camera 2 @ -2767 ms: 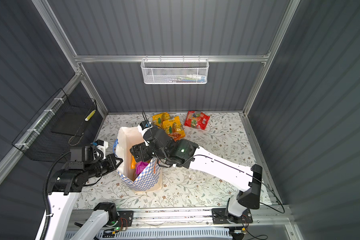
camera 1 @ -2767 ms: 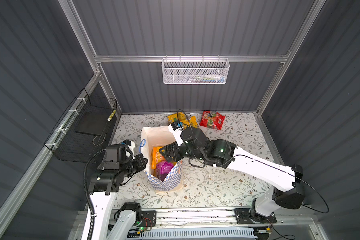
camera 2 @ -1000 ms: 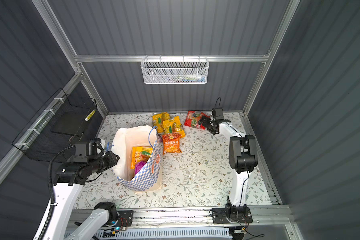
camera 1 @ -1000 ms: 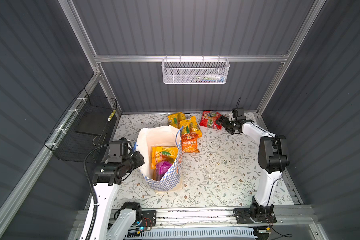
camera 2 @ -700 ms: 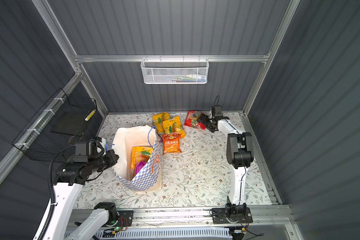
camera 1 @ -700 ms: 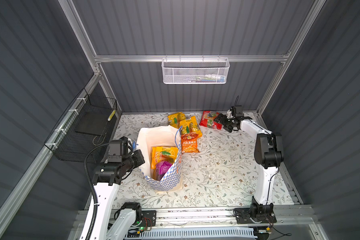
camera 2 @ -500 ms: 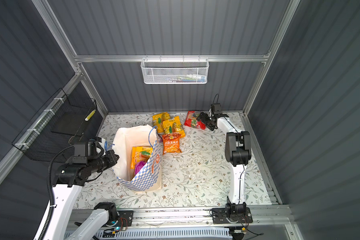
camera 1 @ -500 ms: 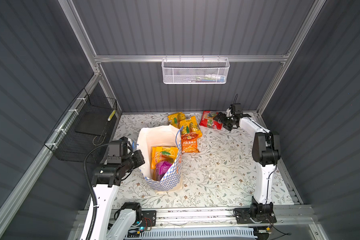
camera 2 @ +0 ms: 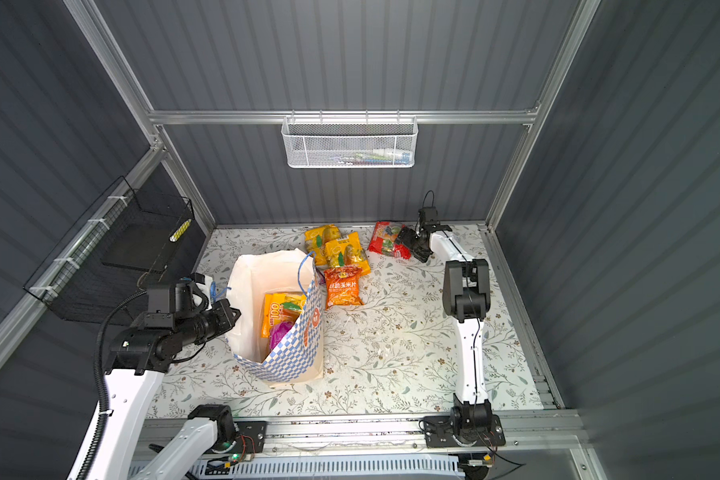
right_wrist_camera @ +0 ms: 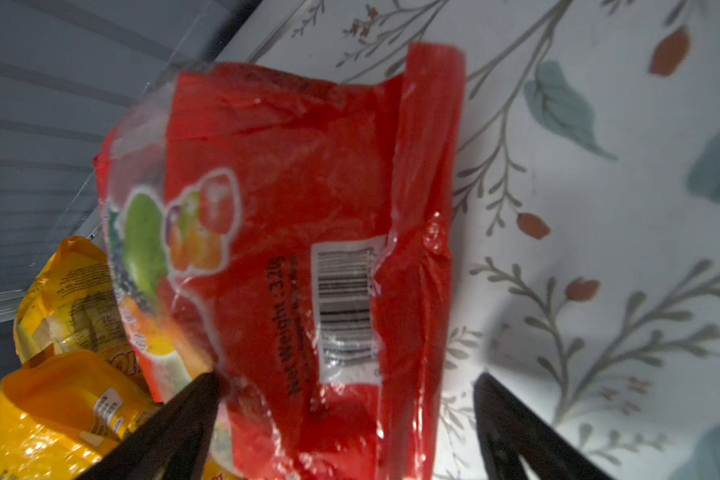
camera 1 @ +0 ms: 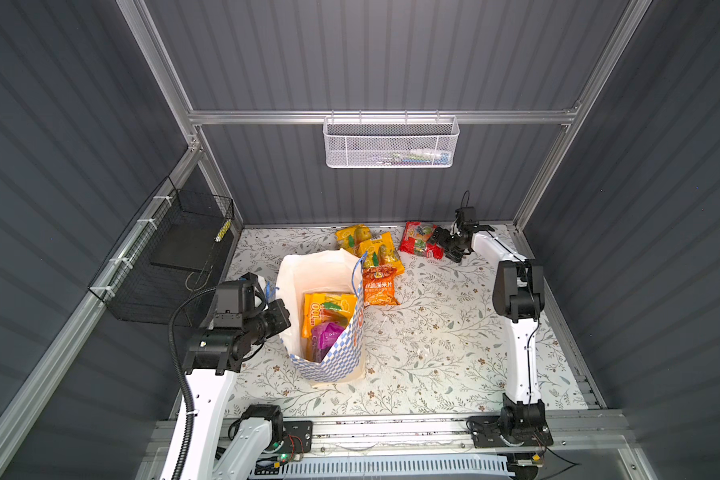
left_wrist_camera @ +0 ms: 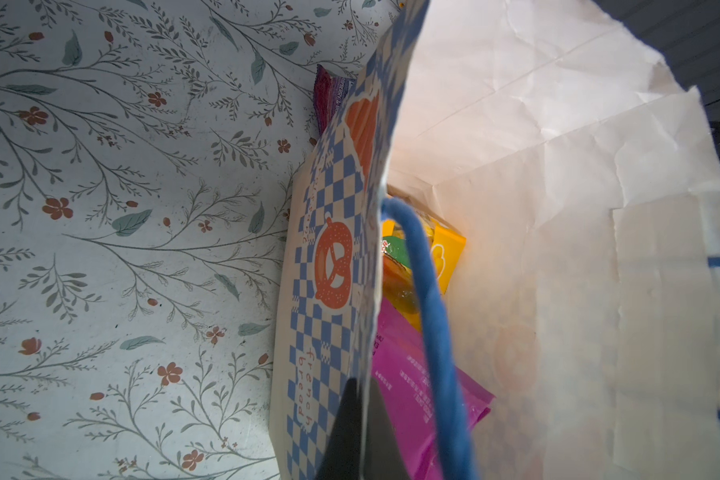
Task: Place the snacks into the paper bag
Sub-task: 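Close the right gripper on the red fruit candy bag's end and lift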
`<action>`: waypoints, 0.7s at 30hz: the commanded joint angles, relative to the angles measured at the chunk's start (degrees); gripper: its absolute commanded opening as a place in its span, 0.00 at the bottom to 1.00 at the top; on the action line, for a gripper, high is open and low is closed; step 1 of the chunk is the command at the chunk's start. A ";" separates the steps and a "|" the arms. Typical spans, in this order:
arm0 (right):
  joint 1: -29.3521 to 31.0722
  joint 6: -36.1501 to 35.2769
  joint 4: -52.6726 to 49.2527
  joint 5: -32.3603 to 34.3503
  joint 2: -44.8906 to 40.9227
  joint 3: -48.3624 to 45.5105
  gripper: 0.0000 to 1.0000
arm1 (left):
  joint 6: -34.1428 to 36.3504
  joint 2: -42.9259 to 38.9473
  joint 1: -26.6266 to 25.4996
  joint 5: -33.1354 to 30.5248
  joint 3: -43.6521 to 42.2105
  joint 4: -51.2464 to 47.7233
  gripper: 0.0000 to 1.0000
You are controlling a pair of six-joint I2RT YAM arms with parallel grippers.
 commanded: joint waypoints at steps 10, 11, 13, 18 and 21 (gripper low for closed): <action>-0.48 3.67 4.43 -1.77 -2.18 -6.22 0.23 | 1.08 -0.63 -0.17 1.46 -0.44 2.65 0.00; -0.49 3.80 5.63 -1.77 -3.53 -7.99 0.15 | 1.25 -0.63 -0.17 1.41 -0.51 2.42 0.00; -0.49 3.89 8.39 -1.77 -6.21 -11.66 0.03 | 1.62 -0.98 -0.17 1.21 -0.66 2.21 0.00; -0.58 3.89 10.97 -3.87 -10.23 -16.73 0.00 | 1.70 -1.57 -0.17 2.39 -0.77 2.23 0.00; -0.58 4.14 12.51 -4.92 -12.46 -19.71 0.00 | 1.63 -1.74 -0.17 2.85 -0.95 1.86 0.00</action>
